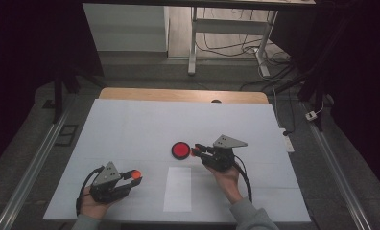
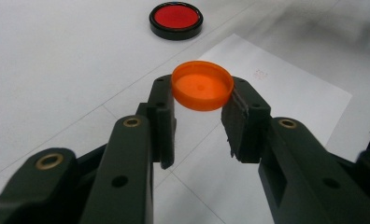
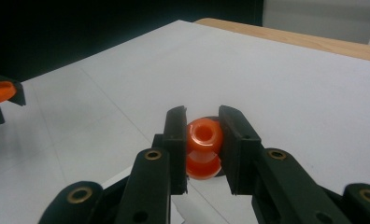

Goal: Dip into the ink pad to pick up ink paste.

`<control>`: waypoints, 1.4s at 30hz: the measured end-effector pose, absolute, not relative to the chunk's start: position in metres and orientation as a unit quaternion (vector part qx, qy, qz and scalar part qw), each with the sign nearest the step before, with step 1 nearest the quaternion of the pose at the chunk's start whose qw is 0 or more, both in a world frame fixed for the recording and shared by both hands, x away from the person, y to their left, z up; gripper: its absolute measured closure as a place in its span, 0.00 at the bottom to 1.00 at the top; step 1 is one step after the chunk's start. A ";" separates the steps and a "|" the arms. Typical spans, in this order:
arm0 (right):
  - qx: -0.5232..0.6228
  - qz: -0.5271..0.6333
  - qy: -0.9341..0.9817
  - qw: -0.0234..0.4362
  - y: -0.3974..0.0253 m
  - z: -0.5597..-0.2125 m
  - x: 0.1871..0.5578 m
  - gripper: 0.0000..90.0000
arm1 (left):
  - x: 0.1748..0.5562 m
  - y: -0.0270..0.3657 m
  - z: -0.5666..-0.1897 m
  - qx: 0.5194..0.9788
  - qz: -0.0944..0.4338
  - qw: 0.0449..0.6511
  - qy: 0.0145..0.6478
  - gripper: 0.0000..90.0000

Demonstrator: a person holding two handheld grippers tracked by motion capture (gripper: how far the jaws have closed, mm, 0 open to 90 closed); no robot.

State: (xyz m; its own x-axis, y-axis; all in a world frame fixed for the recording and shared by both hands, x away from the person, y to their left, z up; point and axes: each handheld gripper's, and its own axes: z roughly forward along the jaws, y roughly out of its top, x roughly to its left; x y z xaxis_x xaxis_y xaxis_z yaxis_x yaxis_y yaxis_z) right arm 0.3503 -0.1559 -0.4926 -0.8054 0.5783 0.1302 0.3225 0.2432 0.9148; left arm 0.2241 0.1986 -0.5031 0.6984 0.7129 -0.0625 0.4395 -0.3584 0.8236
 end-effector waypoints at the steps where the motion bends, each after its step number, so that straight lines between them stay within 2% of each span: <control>1: 0.290 0.542 0.780 0.118 -0.156 -0.493 0.351 0.81 | 0.224 0.199 -0.503 0.809 0.155 0.441 0.356 0.73; 42: 0.302 0.509 0.798 0.113 -0.119 -0.498 0.389 0.81 | 0.225 0.198 -0.504 0.812 0.152 0.438 0.354 0.73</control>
